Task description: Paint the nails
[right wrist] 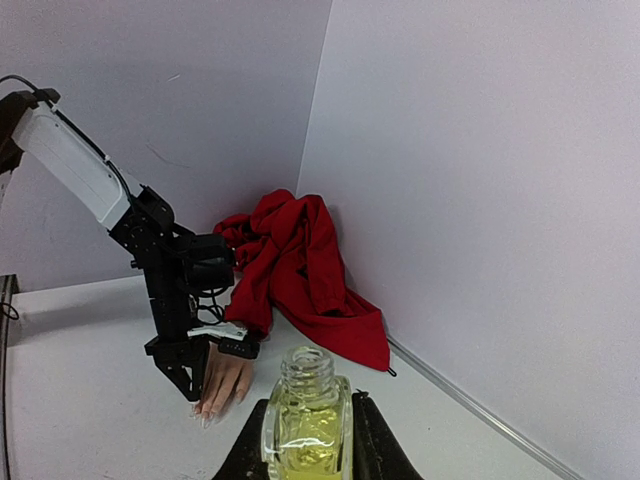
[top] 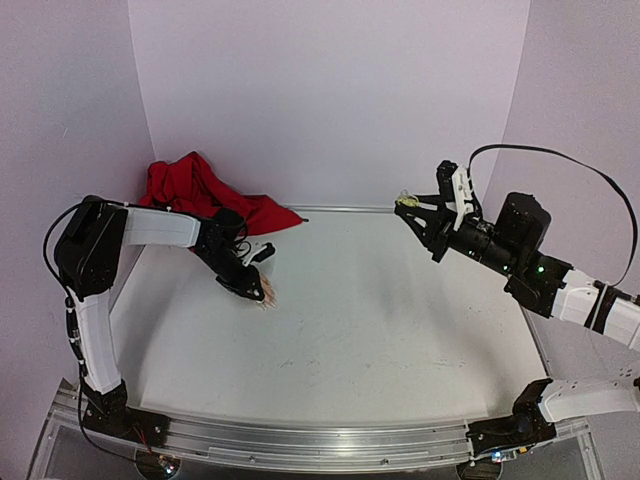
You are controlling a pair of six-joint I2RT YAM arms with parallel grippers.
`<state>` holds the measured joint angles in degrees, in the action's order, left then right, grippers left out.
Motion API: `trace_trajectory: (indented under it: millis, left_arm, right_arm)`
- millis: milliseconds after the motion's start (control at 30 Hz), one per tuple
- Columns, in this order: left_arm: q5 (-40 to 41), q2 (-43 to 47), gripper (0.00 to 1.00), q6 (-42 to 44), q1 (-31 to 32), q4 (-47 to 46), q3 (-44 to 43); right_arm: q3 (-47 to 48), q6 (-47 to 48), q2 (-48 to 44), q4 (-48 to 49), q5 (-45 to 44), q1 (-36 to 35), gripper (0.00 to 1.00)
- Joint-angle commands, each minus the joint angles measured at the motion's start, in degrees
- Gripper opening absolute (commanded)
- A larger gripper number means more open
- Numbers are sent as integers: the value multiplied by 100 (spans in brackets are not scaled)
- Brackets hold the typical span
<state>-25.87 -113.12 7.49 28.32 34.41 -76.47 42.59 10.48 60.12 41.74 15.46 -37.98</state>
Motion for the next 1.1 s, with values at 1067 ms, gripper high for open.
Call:
trace_trajectory:
  millis: [1067]
  left_arm:
    - [-126, 124, 0, -33, -96, -124, -256]
  right_arm:
    - [109, -20, 9, 418, 82, -17, 0]
